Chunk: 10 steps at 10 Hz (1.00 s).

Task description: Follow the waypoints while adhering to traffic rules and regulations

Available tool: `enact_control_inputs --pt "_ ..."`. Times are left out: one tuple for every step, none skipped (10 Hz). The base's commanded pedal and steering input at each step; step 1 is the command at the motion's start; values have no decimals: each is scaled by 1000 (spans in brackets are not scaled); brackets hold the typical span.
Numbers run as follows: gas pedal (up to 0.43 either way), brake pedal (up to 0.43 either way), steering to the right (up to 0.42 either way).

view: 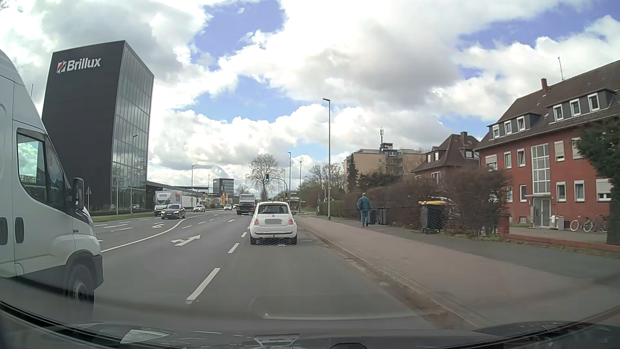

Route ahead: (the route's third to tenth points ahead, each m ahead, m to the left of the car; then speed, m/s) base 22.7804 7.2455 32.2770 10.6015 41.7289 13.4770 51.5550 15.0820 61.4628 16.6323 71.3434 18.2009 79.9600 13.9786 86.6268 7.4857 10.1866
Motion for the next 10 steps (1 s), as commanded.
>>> enact_control_inputs --pt "118 0 -74" --pt "118 0 -72" --pt "118 0 -67" --pt "118 0 -59" --pt "118 0 -55" --pt "118 0 -52" --pt "118 0 -51" --pt "118 0 -49" --pt "118 0 -45" --pt "118 0 -35"
